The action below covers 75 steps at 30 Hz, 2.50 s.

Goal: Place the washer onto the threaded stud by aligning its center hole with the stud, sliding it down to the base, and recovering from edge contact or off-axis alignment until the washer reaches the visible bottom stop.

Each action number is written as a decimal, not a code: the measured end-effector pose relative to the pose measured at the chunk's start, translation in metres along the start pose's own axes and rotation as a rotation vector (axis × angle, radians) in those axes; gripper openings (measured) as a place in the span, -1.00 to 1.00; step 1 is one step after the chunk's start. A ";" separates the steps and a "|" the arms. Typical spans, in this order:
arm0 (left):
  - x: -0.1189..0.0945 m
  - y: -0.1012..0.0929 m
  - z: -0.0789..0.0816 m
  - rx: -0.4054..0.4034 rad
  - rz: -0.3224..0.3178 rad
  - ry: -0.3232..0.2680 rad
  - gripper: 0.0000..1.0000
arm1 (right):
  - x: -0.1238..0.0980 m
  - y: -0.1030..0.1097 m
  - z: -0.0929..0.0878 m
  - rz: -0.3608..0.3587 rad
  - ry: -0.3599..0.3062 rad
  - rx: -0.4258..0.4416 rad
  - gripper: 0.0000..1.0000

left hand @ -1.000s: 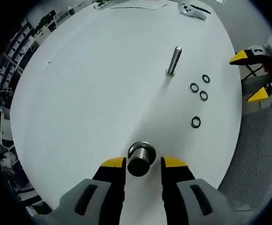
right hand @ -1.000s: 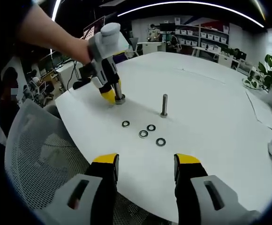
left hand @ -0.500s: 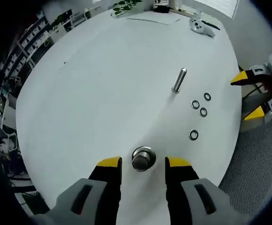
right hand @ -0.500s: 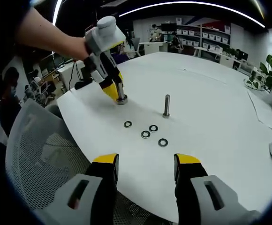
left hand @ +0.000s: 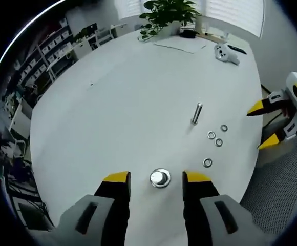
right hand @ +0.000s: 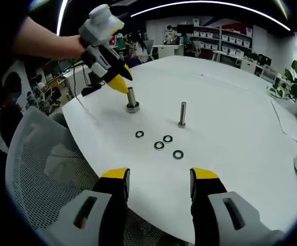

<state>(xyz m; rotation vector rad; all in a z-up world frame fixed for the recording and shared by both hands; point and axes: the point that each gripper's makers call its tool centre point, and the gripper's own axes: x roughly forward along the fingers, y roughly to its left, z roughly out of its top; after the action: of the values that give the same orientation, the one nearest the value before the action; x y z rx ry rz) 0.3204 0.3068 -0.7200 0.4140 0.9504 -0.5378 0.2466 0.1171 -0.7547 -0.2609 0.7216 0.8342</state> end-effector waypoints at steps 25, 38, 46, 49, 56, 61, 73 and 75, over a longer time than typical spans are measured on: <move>-0.037 -0.017 -0.033 -0.141 0.049 -0.228 -0.24 | 0.002 -0.003 -0.011 -0.029 0.059 -0.003 0.03; -0.051 -0.032 -0.051 -0.231 0.032 -0.327 -0.24 | 0.004 -0.010 -0.019 -0.055 0.106 0.002 0.06; -0.052 -0.051 -0.057 -0.227 0.004 -0.353 -0.25 | 0.004 -0.016 -0.021 -0.086 0.118 0.004 0.06; -0.051 -0.058 -0.059 -0.206 -0.011 -0.355 -0.25 | 0.003 -0.018 -0.021 -0.098 0.116 0.004 0.06; -0.053 -0.064 -0.063 -0.202 -0.027 -0.376 -0.26 | 0.001 -0.024 -0.023 -0.124 0.125 0.014 0.08; -0.052 -0.064 -0.067 -0.210 -0.030 -0.377 -0.28 | 0.001 -0.025 -0.024 -0.131 0.135 0.014 0.08; -0.063 -0.054 -0.076 -0.228 -0.013 -0.407 -0.31 | 0.000 -0.026 -0.028 -0.150 0.155 0.009 0.08; -0.063 -0.053 -0.076 -0.233 -0.009 -0.409 -0.32 | 0.000 -0.026 -0.029 -0.150 0.159 0.008 0.08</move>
<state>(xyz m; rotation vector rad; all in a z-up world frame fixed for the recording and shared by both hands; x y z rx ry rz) 0.2096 0.3227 -0.7116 0.0828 0.6102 -0.4896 0.2521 0.0867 -0.7777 -0.3731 0.8433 0.6725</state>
